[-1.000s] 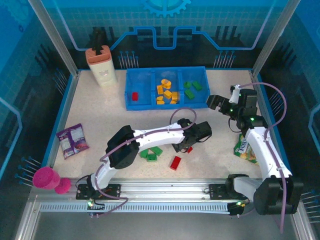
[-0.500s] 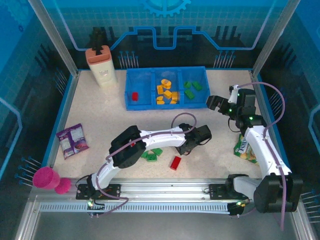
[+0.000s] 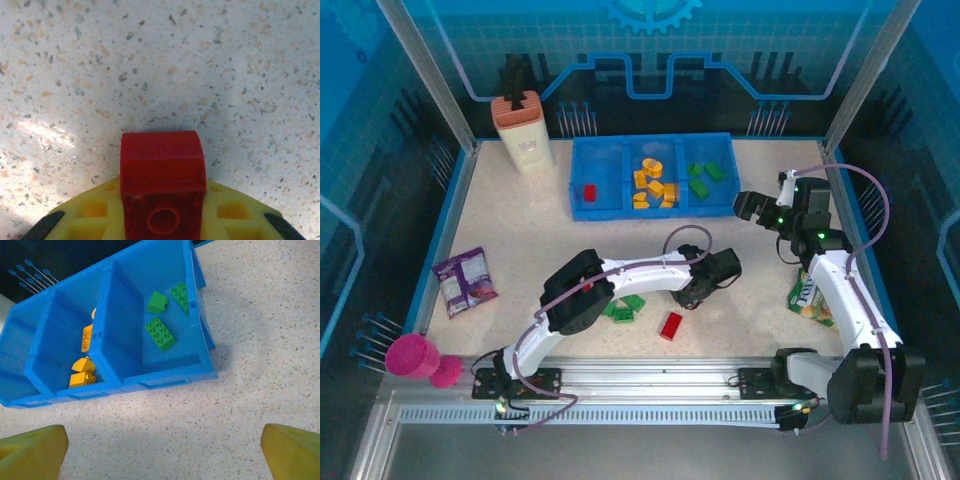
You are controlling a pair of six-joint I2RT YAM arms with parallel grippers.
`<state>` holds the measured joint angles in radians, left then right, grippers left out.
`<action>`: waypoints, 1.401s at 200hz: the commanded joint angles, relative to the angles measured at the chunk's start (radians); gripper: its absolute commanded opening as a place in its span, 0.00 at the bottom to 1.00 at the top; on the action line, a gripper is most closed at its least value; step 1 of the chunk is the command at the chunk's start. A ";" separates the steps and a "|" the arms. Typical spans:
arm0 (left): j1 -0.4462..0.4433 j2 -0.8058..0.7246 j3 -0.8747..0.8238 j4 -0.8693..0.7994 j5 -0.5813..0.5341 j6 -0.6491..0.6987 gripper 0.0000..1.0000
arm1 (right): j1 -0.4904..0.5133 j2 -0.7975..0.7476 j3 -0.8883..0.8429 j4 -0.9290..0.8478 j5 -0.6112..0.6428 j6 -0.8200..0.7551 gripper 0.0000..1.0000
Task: Sort the legos into containers by color
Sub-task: Pick up the lego from the middle-left of the table, then place the lego in the container.
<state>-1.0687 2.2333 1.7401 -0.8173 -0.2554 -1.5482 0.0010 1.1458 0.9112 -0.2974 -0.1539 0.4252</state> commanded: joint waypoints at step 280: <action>0.769 0.267 0.577 0.151 -0.211 1.144 0.01 | 0.031 0.126 0.052 -0.074 0.002 -0.046 1.00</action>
<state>-0.3405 2.4496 2.2284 -0.6601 -0.5198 -0.4000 0.0193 1.2613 0.9260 -0.3450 -0.1497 0.4015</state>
